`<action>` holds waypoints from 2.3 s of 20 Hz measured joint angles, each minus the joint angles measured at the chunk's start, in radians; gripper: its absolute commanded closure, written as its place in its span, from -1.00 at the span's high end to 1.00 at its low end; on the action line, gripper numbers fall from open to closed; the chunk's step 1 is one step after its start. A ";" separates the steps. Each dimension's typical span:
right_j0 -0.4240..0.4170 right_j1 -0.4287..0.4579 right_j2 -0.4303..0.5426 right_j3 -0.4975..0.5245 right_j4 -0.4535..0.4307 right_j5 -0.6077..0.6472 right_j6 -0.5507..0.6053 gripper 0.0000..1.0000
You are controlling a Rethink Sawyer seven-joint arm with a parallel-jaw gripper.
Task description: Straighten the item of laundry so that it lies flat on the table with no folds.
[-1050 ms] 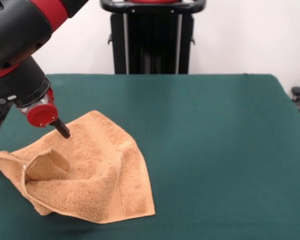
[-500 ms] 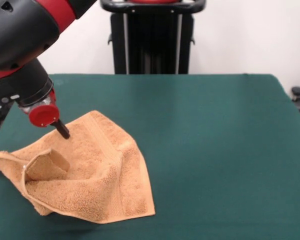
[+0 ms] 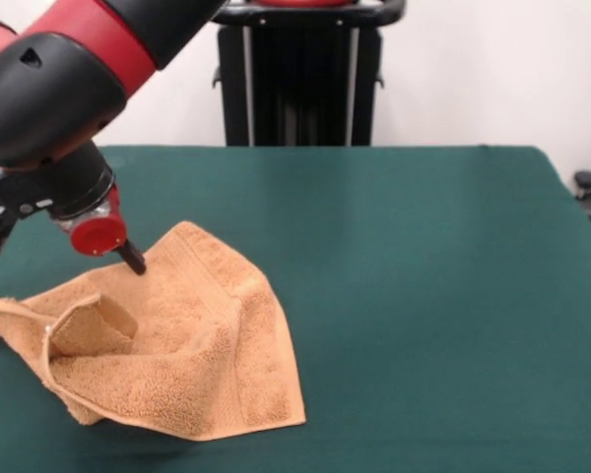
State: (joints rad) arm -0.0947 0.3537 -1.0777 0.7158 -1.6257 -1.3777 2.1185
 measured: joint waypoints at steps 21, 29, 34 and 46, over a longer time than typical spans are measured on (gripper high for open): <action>0.019 -0.005 0.034 0.035 -0.035 -0.014 0.000 -1.00; -0.007 -0.079 0.070 0.059 -0.035 -0.098 0.000 -1.00; -0.013 -0.120 0.079 0.070 -0.036 -0.120 0.000 -1.00; -0.014 -0.166 0.102 0.077 -0.035 -0.120 0.000 -1.00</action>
State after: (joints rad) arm -0.1084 0.1877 -0.9755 0.7923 -1.6610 -1.4980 2.1185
